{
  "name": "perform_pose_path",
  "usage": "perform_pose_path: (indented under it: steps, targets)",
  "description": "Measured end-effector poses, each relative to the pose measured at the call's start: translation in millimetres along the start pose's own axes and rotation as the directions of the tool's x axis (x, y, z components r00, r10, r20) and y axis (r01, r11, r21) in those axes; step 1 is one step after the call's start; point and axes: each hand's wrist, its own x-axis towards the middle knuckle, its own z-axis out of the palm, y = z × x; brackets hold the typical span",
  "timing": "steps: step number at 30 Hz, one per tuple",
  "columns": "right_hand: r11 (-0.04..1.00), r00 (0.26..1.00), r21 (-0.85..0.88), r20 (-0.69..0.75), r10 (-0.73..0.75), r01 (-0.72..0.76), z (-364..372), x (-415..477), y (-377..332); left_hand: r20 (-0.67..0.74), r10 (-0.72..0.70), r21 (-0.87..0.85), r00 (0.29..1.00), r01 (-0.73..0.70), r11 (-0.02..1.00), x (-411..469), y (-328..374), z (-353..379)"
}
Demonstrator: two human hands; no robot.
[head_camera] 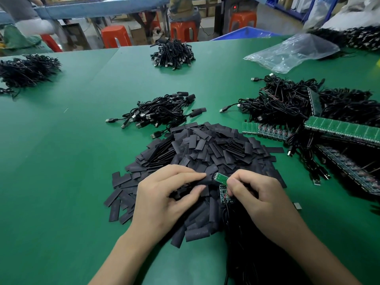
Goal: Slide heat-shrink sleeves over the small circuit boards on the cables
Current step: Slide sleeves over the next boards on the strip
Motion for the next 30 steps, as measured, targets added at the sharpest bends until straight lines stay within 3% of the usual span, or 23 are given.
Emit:
perform_pose_path:
  steps: [18, 30]
  targets:
    - [0.992, 0.999, -0.129, 0.039, -0.012, 0.017, 4.8, -1.6, 0.1, 0.027, 0.107, 0.054, 0.994, -0.109, 0.993, -0.9, -10.3, -3.9]
    - [0.971, 1.000, -0.237, 0.020, -0.024, 0.028, 1.0, -1.4, 2.8, 0.189, 0.167, 0.023, 0.968, -0.174, 0.984, 1.3, -11.1, -9.7]
